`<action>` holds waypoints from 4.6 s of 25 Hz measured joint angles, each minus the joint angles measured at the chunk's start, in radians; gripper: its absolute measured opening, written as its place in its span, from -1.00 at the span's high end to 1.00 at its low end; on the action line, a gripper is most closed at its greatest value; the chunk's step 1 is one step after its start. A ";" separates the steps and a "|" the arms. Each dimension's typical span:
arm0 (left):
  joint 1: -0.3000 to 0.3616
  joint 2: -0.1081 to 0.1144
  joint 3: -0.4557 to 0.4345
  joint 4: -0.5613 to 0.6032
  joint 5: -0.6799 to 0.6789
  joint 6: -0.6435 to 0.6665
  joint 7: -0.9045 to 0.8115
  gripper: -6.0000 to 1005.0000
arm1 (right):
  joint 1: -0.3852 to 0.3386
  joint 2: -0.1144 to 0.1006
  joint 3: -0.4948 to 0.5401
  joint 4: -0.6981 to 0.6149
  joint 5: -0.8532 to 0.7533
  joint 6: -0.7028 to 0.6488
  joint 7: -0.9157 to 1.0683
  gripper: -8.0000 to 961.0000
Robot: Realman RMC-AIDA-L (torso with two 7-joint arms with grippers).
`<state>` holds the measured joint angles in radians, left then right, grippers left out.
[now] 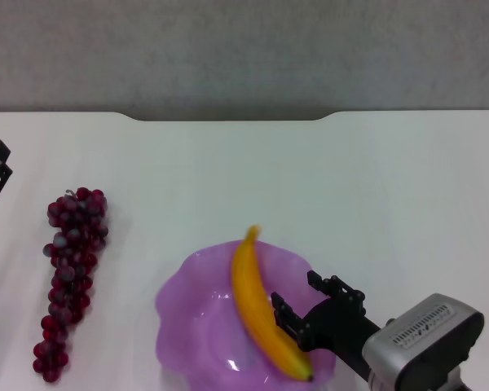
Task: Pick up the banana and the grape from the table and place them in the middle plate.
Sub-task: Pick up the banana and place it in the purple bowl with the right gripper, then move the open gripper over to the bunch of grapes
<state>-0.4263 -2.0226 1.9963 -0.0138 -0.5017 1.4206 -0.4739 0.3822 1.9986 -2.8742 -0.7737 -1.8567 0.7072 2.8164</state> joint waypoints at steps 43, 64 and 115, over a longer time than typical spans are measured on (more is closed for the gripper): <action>0.002 0.003 0.009 -0.011 0.044 0.000 0.000 -0.52 | -0.094 -0.013 0.113 0.038 -0.036 0.631 -0.008 -0.43; -0.092 -0.006 0.007 -0.052 0.260 -0.279 -0.030 -0.52 | -0.155 -0.003 0.150 0.108 0.014 0.638 -0.001 -0.42; -0.102 -0.014 0.007 -0.043 0.440 -0.492 -0.105 -0.75 | -0.159 -0.003 0.148 0.110 0.014 0.638 -0.008 -0.39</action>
<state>-0.5284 -2.0367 2.0034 -0.0567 -0.0615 0.9285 -0.5794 0.2228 1.9956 -2.7258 -0.6641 -1.8422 1.3453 2.8086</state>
